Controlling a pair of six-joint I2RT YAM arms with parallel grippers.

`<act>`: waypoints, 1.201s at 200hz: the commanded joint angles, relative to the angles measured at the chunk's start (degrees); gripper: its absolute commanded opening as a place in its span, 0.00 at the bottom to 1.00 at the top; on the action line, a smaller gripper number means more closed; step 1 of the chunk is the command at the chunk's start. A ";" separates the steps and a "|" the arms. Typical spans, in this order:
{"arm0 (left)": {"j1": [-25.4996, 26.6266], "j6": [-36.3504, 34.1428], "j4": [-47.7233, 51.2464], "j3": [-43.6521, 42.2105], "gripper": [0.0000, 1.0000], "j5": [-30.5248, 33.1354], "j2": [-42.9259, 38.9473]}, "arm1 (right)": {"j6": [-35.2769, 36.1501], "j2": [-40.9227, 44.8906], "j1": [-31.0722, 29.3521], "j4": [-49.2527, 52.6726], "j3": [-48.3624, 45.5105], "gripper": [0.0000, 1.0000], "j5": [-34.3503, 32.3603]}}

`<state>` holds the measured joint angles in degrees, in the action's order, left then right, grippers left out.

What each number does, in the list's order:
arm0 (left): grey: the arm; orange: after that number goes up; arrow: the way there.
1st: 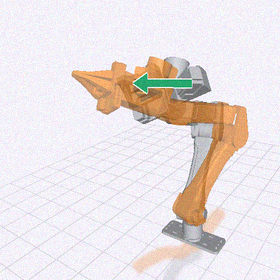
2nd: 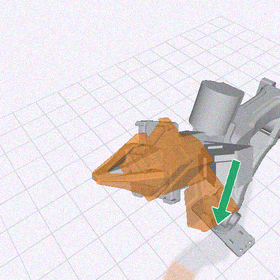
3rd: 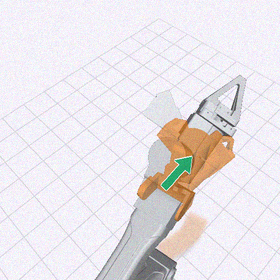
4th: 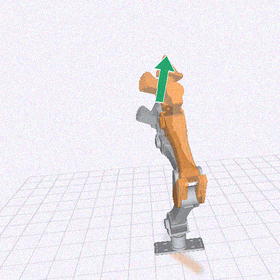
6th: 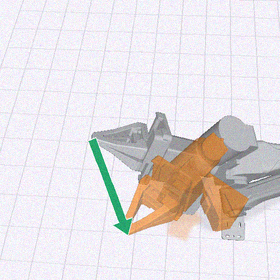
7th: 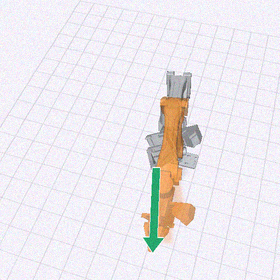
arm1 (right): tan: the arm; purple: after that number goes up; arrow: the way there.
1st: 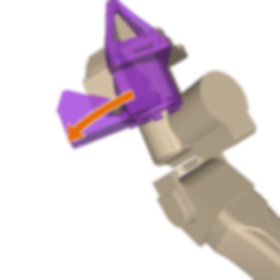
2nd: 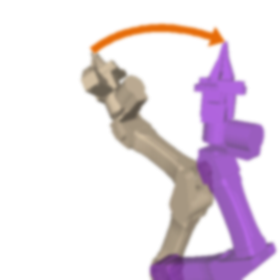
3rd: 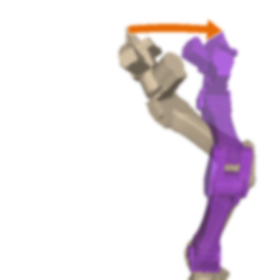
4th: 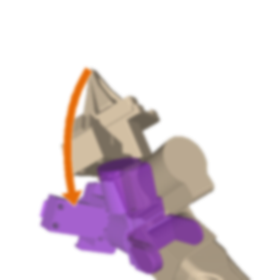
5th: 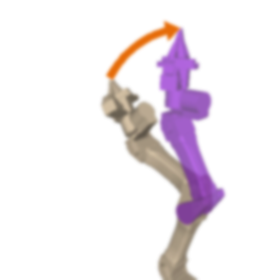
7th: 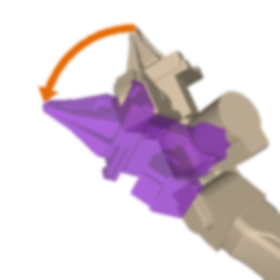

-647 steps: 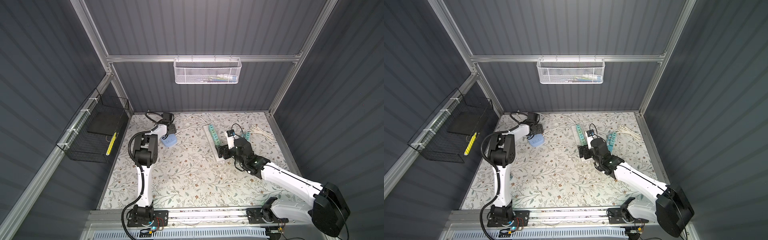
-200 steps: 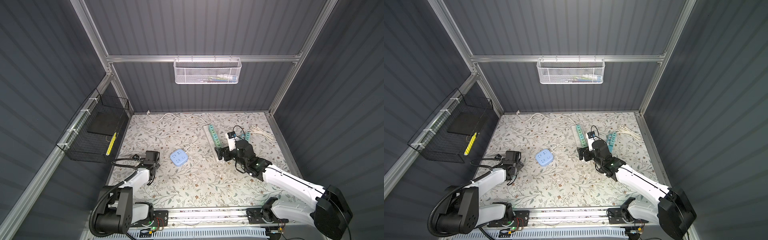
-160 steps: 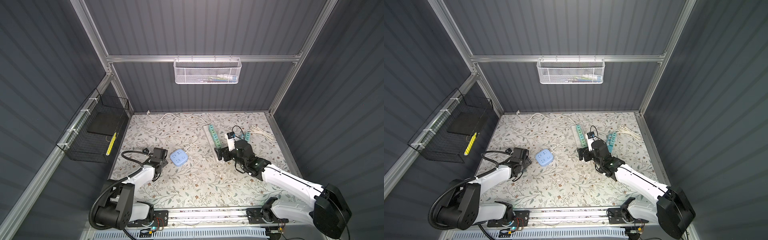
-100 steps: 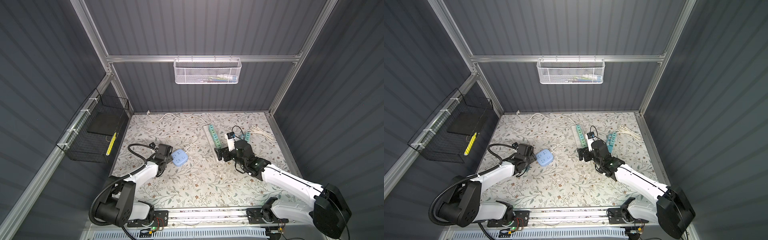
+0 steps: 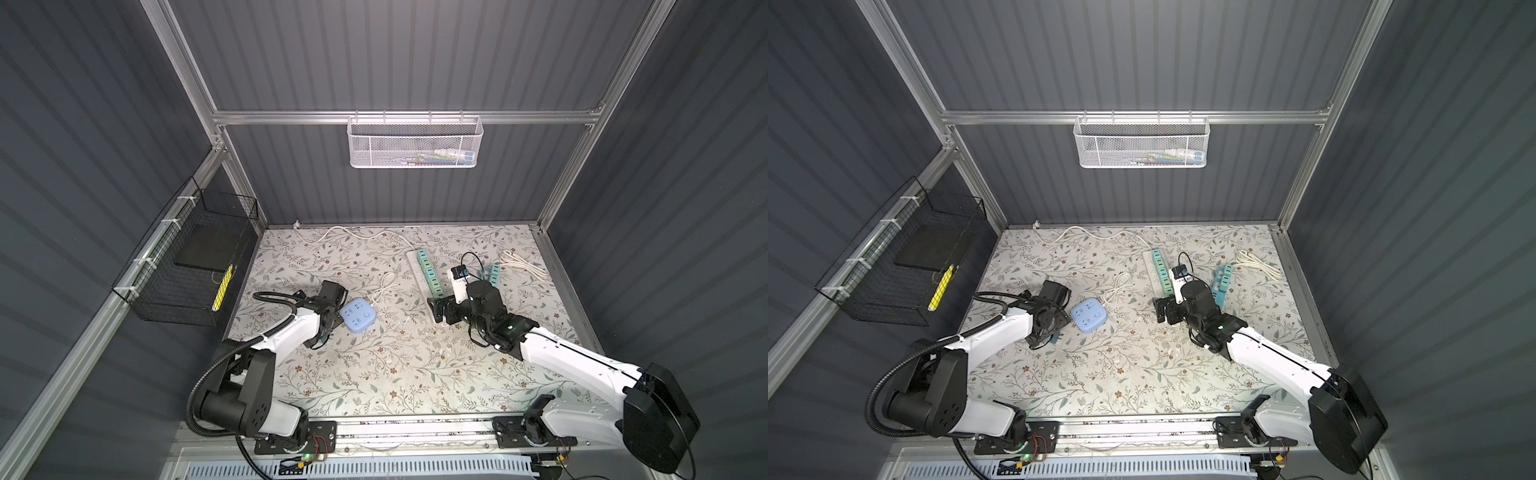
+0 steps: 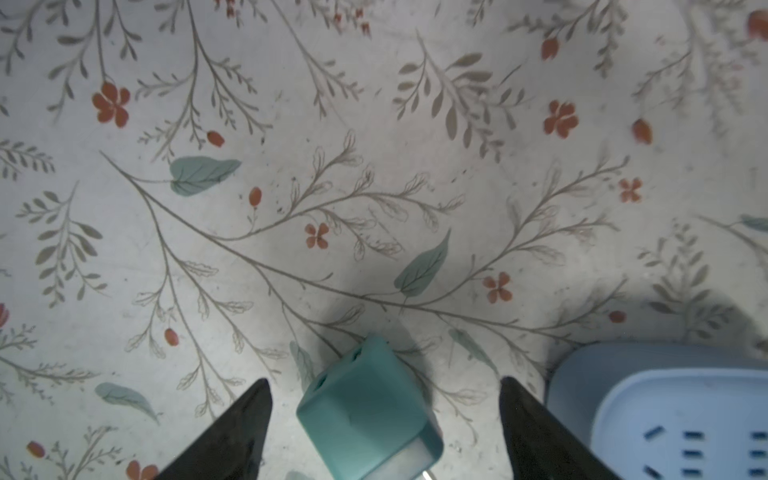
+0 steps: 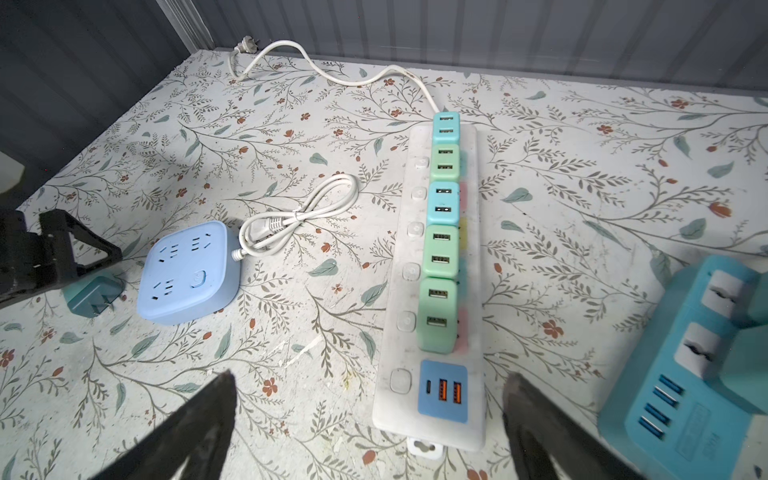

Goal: Insert the plug
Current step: 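Grasp the loose teal adapter beside the socket box with the left gripper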

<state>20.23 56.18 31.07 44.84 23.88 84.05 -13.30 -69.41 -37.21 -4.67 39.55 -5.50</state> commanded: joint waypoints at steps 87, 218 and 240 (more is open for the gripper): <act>0.16 4.78 2.70 -7.89 0.72 0.19 -5.87 | -0.61 0.40 -0.19 0.34 1.01 0.99 1.53; -8.63 -10.80 -4.03 -9.28 0.49 -6.42 -5.72 | -0.67 0.96 -0.43 0.74 0.96 0.99 -1.23; -8.58 -13.45 -3.61 -8.54 0.47 -6.92 -6.97 | -0.59 1.03 -0.53 0.82 0.97 0.99 -1.24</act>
<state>11.97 46.68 26.70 36.49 17.85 79.09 -13.52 -69.32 -37.43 -4.62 39.55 -5.85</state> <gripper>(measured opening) 0.474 0.990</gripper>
